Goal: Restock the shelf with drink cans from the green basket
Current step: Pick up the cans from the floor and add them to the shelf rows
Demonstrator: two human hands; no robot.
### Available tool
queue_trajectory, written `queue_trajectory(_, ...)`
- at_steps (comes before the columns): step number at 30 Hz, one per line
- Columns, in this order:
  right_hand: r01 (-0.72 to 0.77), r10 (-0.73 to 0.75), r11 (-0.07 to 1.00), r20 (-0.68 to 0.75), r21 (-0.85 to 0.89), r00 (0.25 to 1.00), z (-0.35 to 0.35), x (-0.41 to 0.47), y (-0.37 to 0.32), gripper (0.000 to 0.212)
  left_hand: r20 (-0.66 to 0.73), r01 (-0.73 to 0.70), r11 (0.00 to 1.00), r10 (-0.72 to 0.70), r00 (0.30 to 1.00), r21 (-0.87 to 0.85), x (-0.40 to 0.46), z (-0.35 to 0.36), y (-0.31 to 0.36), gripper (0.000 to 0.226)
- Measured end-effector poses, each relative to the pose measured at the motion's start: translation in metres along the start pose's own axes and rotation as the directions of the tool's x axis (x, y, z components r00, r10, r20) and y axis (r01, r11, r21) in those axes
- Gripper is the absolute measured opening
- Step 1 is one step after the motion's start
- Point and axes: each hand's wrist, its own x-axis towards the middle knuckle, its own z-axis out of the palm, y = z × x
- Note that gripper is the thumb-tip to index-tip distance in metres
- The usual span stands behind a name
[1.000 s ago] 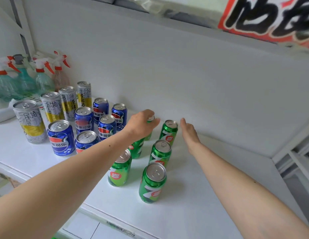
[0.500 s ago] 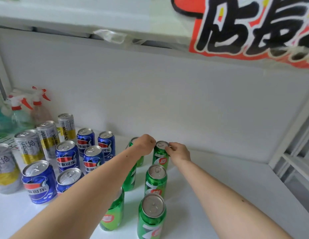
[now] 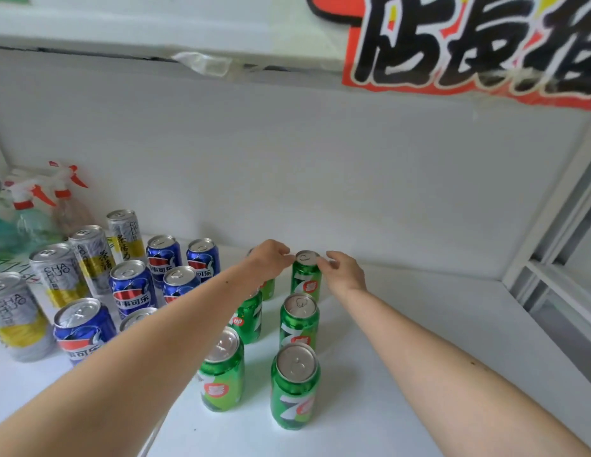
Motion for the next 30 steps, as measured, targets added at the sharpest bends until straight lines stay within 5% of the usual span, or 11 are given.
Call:
queue_trajectory(4, -0.019, 0.011, 0.997, 0.1, 0.073, 0.995, -0.011, -0.038, 0.011, 0.024, 0.081, -0.022, 0.999, 0.024, 0.996, -0.026, -0.032, -0.013, -0.002, 0.022)
queue_trajectory(9, -0.117, 0.097, 0.989, 0.195, 0.095, 0.976, -0.011, -0.072, 0.018, 0.033, 0.203, -0.018, 0.997, 0.002, 0.979, 0.076, -0.069, -0.016, -0.003, 0.03)
queue_trajectory(30, -0.205, 0.207, 0.964, 0.009, 0.169, 0.978, 0.007, -0.09, 0.011, 0.023, 0.078, -0.003, 1.0, 0.001, 0.997, 0.021, -0.083, 0.006, -0.008, 0.028)
